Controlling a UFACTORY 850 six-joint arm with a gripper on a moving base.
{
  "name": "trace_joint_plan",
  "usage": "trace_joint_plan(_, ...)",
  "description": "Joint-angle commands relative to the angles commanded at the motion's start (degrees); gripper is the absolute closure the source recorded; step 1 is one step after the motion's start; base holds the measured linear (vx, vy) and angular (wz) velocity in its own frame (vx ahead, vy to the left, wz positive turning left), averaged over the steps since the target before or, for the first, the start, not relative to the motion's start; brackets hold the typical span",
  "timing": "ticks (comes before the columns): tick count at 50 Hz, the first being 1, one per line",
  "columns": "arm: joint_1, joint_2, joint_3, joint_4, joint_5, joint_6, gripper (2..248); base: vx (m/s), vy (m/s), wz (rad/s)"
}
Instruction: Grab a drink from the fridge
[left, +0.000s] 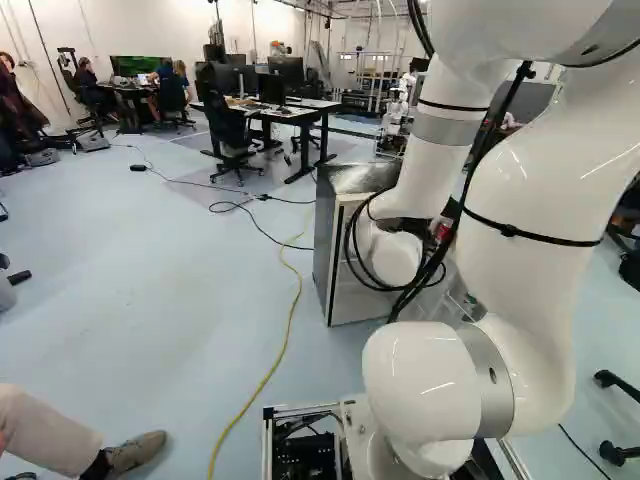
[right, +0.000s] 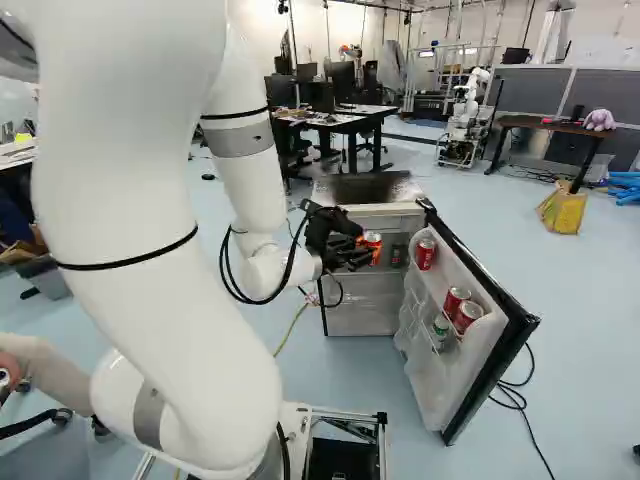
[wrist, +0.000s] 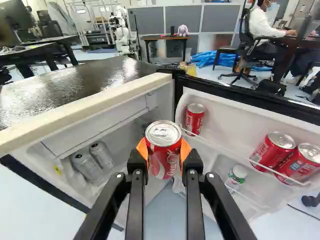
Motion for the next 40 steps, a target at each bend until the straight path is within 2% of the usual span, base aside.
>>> trace_joint_plan(40,-0.35,8.21,1.57,-17.41,-5.02,0.00,168,0.000,0.000,0.000)
